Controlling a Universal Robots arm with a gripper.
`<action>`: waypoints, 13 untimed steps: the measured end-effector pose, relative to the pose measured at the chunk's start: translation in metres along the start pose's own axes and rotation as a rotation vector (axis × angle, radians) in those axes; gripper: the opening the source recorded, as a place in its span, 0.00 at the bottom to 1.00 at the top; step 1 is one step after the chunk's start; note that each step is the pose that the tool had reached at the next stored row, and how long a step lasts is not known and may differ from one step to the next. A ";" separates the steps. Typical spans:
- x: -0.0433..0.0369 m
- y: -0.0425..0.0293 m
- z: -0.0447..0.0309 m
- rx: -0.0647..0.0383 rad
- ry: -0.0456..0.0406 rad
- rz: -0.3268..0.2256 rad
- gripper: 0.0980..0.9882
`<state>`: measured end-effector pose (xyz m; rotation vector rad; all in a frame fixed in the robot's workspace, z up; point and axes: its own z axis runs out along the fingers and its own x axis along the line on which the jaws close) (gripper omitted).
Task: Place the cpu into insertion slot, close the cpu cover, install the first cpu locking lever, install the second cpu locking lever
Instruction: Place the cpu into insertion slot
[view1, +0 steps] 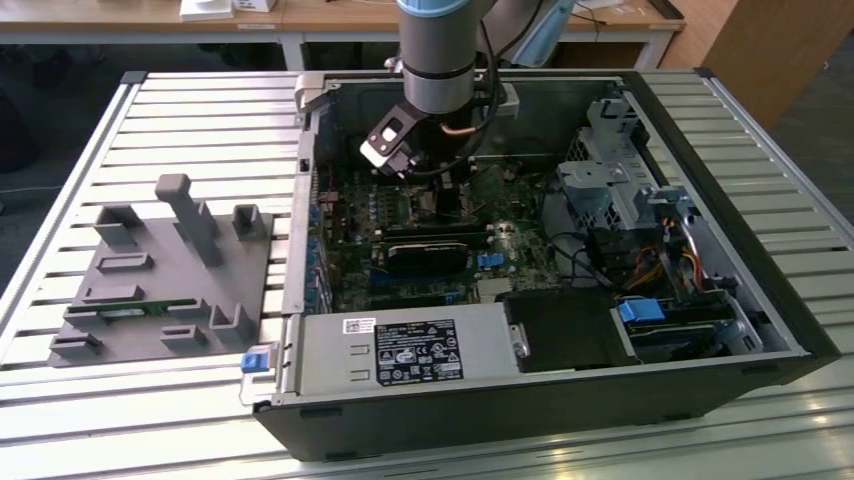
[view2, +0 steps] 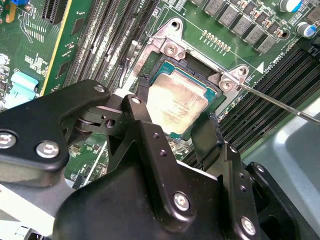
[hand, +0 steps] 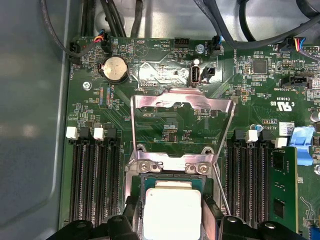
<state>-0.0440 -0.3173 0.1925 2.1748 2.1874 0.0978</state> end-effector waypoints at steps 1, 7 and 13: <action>0.0000 0.0000 0.0000 0.000 0.0000 0.000 0.58; 0.0001 0.0003 -0.0042 0.000 0.0001 0.000 0.58; -0.0001 0.0009 -0.0104 0.002 0.0000 0.000 0.58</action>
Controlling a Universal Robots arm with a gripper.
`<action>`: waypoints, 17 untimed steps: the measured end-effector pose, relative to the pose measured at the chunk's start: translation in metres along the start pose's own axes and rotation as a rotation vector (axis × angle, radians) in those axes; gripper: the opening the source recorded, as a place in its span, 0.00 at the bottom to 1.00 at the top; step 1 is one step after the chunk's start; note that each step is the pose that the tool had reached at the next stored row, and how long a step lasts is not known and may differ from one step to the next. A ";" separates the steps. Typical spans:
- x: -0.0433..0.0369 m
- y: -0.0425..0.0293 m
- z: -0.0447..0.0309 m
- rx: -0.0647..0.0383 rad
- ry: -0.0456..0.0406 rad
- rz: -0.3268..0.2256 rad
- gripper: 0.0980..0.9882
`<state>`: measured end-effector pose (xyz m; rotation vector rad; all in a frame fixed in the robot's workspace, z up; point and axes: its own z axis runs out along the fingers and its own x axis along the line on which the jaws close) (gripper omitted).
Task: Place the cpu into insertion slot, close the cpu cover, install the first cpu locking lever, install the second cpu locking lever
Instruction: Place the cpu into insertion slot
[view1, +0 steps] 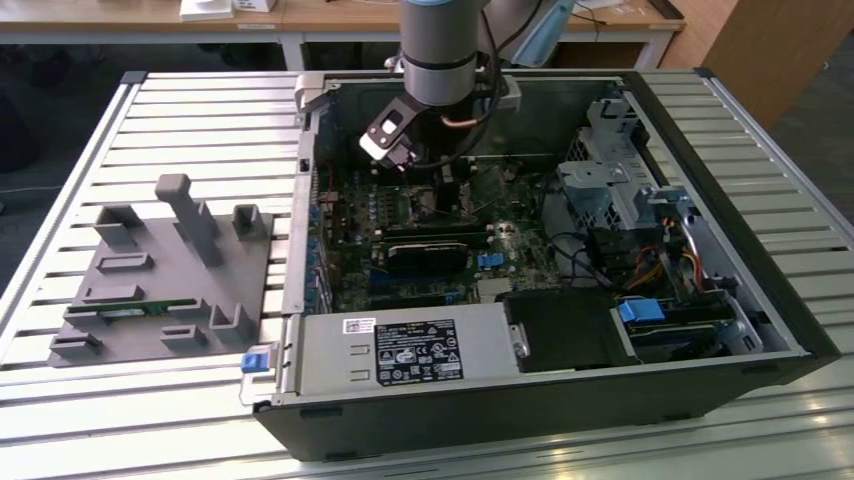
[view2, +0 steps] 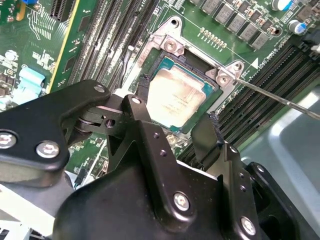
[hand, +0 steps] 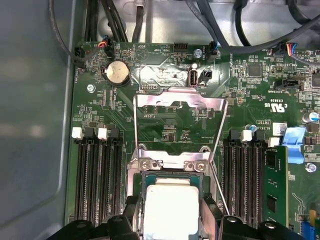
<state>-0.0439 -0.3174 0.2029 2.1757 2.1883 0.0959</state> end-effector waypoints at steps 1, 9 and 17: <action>-0.0004 0.0000 0.0000 0.000 0.0003 0.000 0.56; -0.0025 0.0029 0.0002 0.004 0.0002 0.000 0.16; -0.0025 0.0038 -0.0016 0.006 0.0002 0.000 0.01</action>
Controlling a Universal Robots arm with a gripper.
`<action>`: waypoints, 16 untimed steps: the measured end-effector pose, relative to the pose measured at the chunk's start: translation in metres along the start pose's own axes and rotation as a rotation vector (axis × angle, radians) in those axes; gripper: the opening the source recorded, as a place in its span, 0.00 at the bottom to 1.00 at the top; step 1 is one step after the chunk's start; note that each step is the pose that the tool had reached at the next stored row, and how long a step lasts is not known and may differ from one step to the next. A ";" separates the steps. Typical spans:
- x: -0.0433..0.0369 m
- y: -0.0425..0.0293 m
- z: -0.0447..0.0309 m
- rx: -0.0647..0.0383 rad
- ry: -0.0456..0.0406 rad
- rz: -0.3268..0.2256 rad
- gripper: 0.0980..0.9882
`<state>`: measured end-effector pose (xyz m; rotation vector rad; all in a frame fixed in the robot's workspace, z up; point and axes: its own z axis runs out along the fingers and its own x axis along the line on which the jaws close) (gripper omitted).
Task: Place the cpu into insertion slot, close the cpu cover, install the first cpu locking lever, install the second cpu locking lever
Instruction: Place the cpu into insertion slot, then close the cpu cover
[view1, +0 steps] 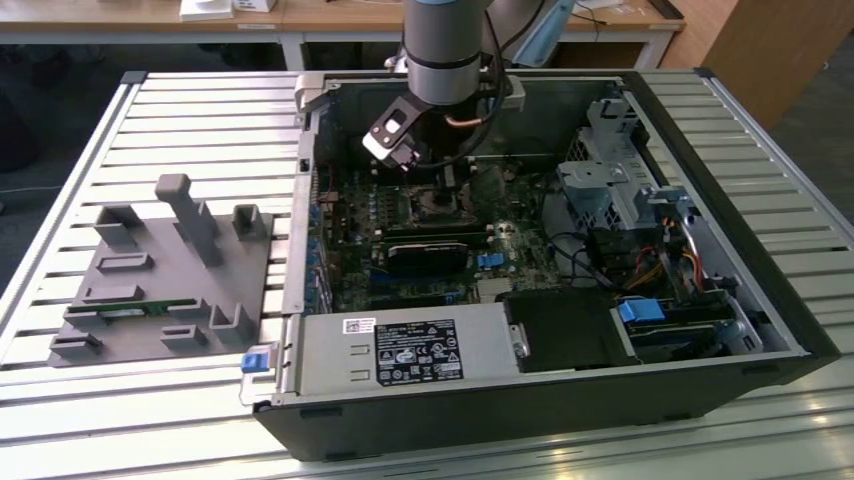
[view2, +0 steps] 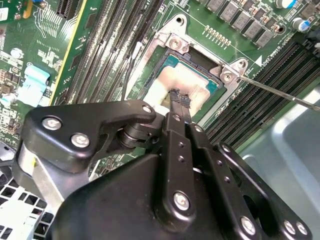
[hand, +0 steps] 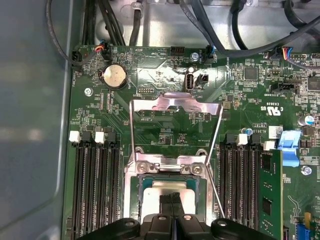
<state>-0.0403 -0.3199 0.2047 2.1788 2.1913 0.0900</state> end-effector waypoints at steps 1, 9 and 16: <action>0.0000 0.0000 -0.0003 0.000 0.0000 0.000 0.01; 0.0000 0.0002 -0.0022 0.000 0.0000 0.000 0.01; 0.0000 0.0003 -0.0043 0.000 0.0002 0.000 0.01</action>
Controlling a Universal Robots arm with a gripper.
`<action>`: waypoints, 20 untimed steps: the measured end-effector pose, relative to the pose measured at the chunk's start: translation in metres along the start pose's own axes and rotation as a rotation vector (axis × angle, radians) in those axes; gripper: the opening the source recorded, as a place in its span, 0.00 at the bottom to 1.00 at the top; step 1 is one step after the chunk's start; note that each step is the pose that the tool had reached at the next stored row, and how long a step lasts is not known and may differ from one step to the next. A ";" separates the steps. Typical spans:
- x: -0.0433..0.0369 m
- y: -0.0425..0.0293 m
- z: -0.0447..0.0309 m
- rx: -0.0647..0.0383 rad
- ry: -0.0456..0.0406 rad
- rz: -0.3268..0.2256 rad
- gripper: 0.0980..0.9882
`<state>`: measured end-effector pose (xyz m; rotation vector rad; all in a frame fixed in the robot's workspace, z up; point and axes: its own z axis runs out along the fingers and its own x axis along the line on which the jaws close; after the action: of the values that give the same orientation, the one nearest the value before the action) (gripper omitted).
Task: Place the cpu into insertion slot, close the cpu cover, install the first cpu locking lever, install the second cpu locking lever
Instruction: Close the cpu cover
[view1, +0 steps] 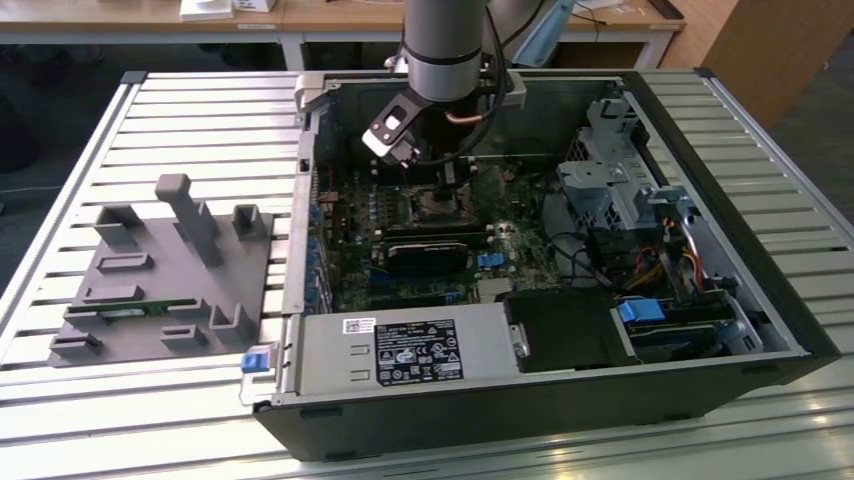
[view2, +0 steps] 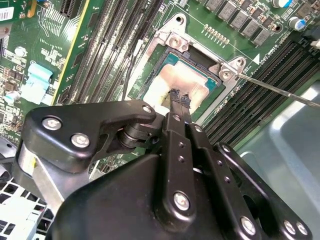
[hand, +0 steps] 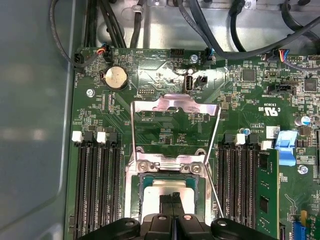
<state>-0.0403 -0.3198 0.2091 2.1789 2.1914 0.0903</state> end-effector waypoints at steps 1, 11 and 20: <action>0.0000 0.0000 -0.0001 0.000 0.0000 0.000 0.01; 0.0000 0.0001 -0.0017 0.000 -0.0005 0.000 0.01; 0.0000 0.0005 -0.0060 0.000 -0.0005 0.000 0.01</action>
<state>-0.0403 -0.3199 0.2151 2.1787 2.1912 0.0896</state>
